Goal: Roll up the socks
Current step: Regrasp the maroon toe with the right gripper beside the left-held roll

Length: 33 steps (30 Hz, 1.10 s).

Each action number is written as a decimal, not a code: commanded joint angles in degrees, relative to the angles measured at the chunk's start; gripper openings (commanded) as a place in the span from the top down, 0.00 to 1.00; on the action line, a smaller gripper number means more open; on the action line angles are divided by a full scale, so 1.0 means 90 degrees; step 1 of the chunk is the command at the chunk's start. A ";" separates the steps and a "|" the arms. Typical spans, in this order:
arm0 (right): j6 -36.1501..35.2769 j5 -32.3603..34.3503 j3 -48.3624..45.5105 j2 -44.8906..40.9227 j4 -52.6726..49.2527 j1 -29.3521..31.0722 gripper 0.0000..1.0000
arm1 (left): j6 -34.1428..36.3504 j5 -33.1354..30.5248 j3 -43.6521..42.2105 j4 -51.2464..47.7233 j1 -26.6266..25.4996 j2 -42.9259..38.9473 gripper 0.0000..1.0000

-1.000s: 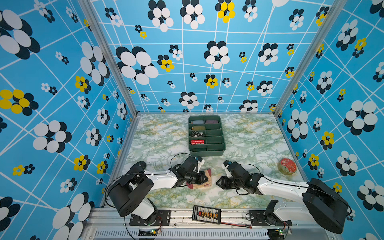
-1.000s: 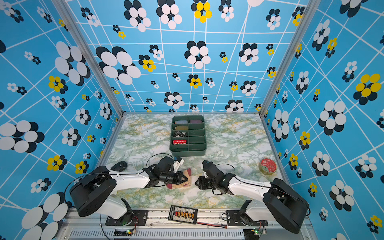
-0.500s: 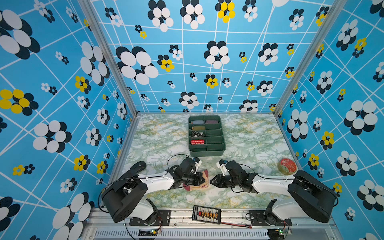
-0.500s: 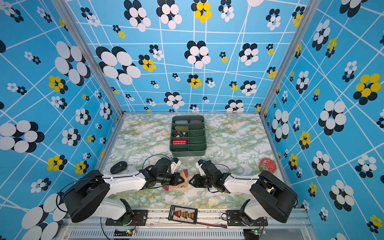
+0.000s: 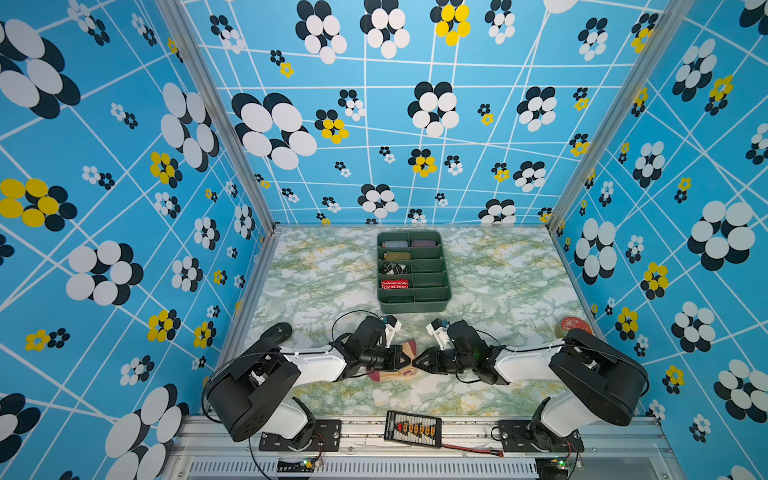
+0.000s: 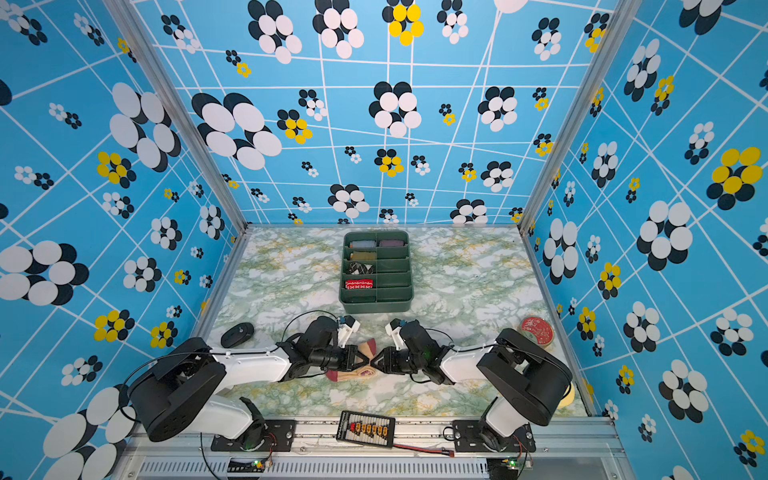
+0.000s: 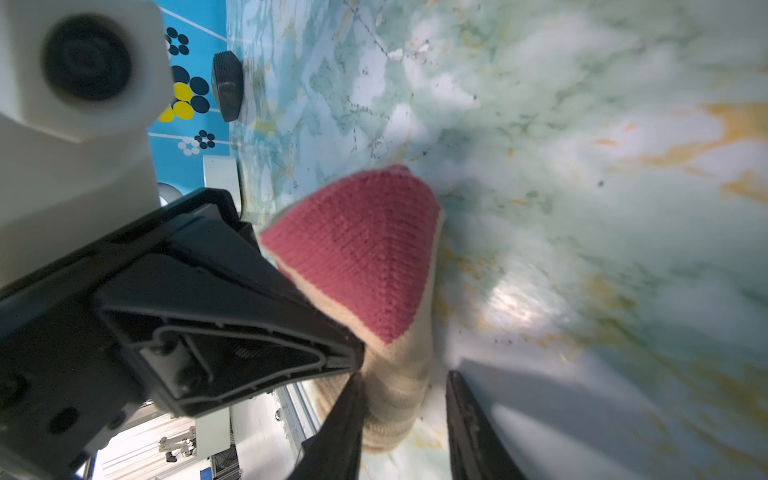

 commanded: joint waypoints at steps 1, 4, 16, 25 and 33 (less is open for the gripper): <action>0.0098 0.0013 -0.0002 0.0311 -0.0167 -0.0026 0.64 | -0.0028 -0.0534 -0.0516 -0.1323 0.0111 0.0346 1.00; 0.0142 -0.0031 0.0031 0.0502 -0.0044 -0.0026 0.64 | -0.0064 -0.0496 -0.0597 -0.1221 0.0152 0.0326 1.00; 0.0229 -0.0180 0.0123 0.0855 0.0223 -0.0003 0.72 | -0.0135 -0.0363 -0.0793 -0.0846 0.0274 0.0413 1.00; 0.0110 -0.0065 0.0145 0.0645 0.0207 0.0084 0.90 | -0.0204 -0.0217 -0.0883 -0.0442 0.0338 0.0697 1.00; -0.0631 0.0956 0.0636 -0.0144 -0.1658 0.0393 0.98 | -0.0167 -0.0206 -0.0766 -0.0667 0.0338 0.0444 1.00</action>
